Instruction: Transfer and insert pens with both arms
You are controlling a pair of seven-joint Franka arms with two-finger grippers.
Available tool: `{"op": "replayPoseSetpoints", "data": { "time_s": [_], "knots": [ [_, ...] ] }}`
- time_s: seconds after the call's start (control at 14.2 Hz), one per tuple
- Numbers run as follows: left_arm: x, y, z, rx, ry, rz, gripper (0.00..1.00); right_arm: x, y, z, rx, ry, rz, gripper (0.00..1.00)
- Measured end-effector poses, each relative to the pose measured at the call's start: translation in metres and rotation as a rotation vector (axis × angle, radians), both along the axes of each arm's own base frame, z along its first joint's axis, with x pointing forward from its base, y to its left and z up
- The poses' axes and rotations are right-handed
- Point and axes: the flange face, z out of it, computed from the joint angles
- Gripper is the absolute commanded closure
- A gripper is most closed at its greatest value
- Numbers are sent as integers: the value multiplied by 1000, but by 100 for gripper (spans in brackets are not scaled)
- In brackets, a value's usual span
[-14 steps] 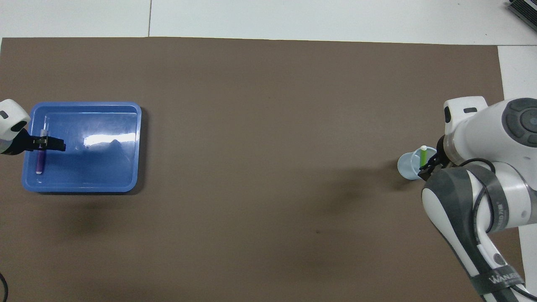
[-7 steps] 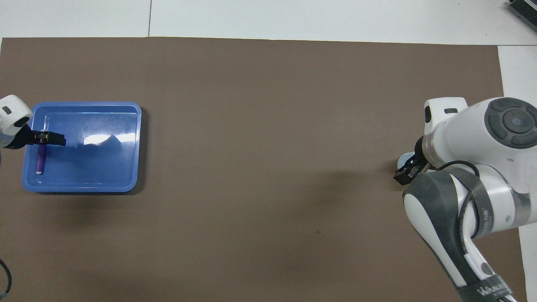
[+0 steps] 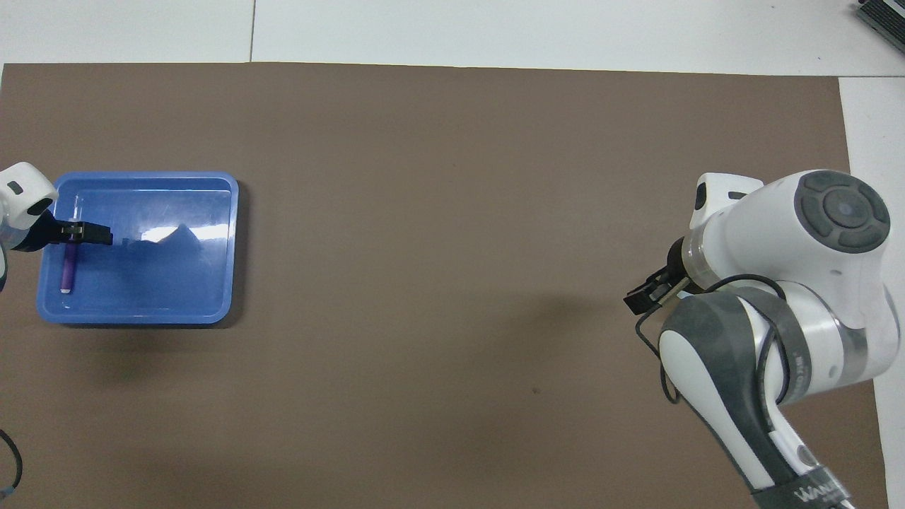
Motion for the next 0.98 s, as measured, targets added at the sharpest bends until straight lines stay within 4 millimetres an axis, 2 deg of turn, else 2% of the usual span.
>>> {"op": "replayPoseSetpoints", "data": {
  "time_s": [0.21, 0.49, 0.84, 0.98],
  "knots": [
    [1, 1, -3, -1, -13, 3, 3, -2, 16, 5, 130, 76, -248, 0],
    [5, -2, -14, -6, -42, 43, 2, -9, 64, 12, 241, 175, -535, 0],
    [13, -26, -20, -36, -65, 153, 3, -10, 79, 18, 401, 275, -655, 0],
    [14, -29, -20, -40, -65, 160, 12, -13, 96, 24, 438, 283, -645, 0]
  ]
}}
